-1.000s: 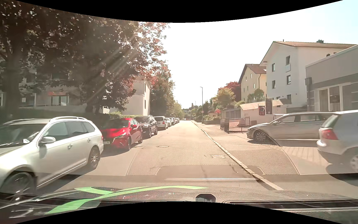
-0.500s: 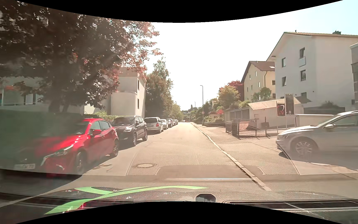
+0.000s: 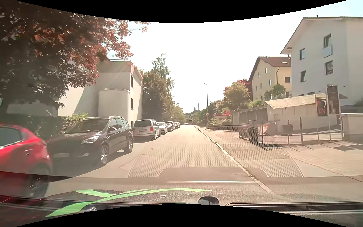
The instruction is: Follow the waypoints while adhering to traffic rules and regulations
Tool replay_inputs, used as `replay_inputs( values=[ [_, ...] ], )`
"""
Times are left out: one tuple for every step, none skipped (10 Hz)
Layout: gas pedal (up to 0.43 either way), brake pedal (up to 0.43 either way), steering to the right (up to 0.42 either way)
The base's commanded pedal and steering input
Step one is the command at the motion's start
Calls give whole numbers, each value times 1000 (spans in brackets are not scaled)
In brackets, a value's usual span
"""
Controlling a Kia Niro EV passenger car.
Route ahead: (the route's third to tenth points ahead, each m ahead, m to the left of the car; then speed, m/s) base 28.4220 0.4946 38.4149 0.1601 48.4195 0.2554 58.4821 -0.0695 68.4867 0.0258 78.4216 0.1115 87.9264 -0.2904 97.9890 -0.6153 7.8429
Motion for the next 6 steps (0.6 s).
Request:
replay_inputs(
  values=[
    [87,0,-3],
    [87,0,-2],
    [87,0,-3],
    [87,0,-3],
    [87,0,-5],
    [87,0,-7]
  ],
)
